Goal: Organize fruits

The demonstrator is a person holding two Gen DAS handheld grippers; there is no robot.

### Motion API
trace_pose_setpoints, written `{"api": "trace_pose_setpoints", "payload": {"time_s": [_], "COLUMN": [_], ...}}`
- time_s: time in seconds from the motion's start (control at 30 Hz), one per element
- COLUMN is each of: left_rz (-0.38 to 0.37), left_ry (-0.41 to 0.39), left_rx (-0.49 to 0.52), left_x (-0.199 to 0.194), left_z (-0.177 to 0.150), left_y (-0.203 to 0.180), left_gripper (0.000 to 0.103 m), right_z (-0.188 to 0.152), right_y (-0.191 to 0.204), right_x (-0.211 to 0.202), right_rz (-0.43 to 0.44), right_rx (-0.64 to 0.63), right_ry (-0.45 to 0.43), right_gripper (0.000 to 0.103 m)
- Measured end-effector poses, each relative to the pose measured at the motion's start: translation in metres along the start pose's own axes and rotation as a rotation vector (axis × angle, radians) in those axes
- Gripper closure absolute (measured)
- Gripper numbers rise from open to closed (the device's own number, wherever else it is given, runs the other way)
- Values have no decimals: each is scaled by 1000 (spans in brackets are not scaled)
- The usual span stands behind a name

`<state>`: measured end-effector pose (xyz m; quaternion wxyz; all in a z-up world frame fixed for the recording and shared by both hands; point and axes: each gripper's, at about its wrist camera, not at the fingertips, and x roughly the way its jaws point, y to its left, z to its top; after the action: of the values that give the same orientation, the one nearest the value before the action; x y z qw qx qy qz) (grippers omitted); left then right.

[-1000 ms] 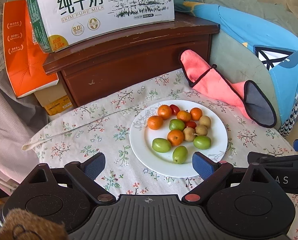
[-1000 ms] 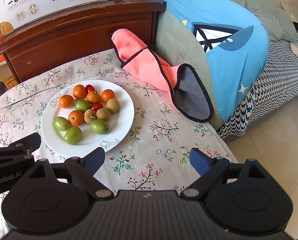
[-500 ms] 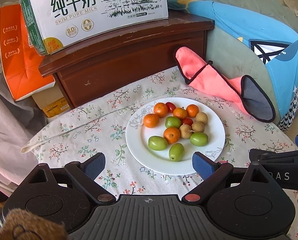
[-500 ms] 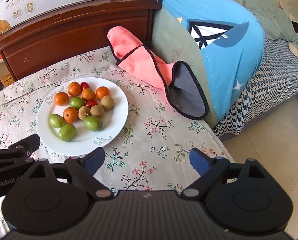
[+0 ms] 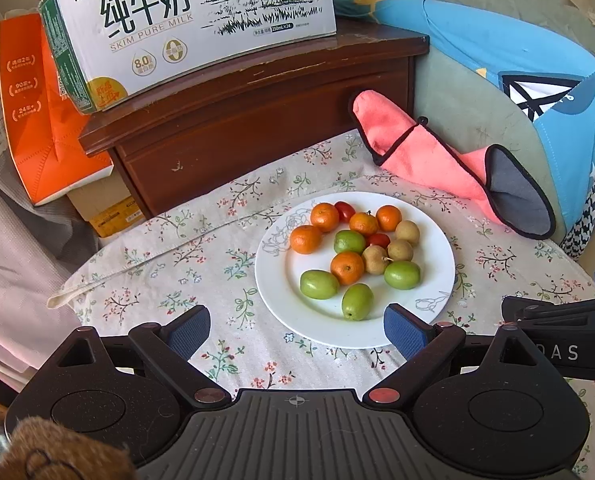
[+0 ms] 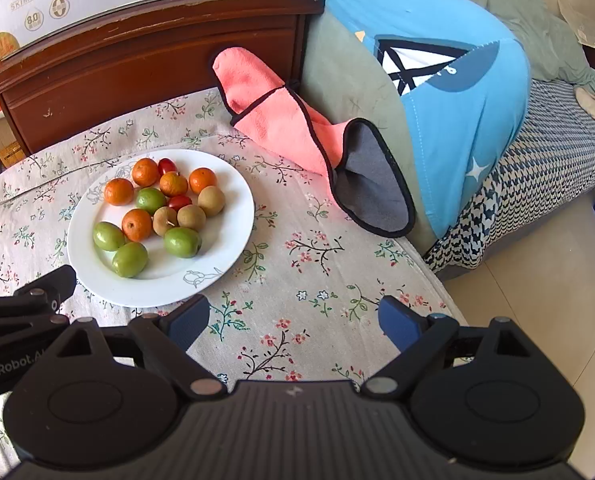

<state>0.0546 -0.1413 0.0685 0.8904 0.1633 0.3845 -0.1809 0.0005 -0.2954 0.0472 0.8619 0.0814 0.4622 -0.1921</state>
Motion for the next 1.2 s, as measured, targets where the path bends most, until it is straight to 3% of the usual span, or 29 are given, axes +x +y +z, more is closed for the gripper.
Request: {"api": "trace_pose_setpoints", "payload": {"time_s": [1.2], "left_rz": [54], "left_ry": [31], "left_rx": [-2], "left_x": [7], "left_z": [-21], "left_y": [8], "left_gripper": [8], "right_z": [-8], "right_y": [19], "right_x": [8], "right_rz": [-22], "right_rx": [-81], "right_ry": [19], "right_gripper": [12]}}
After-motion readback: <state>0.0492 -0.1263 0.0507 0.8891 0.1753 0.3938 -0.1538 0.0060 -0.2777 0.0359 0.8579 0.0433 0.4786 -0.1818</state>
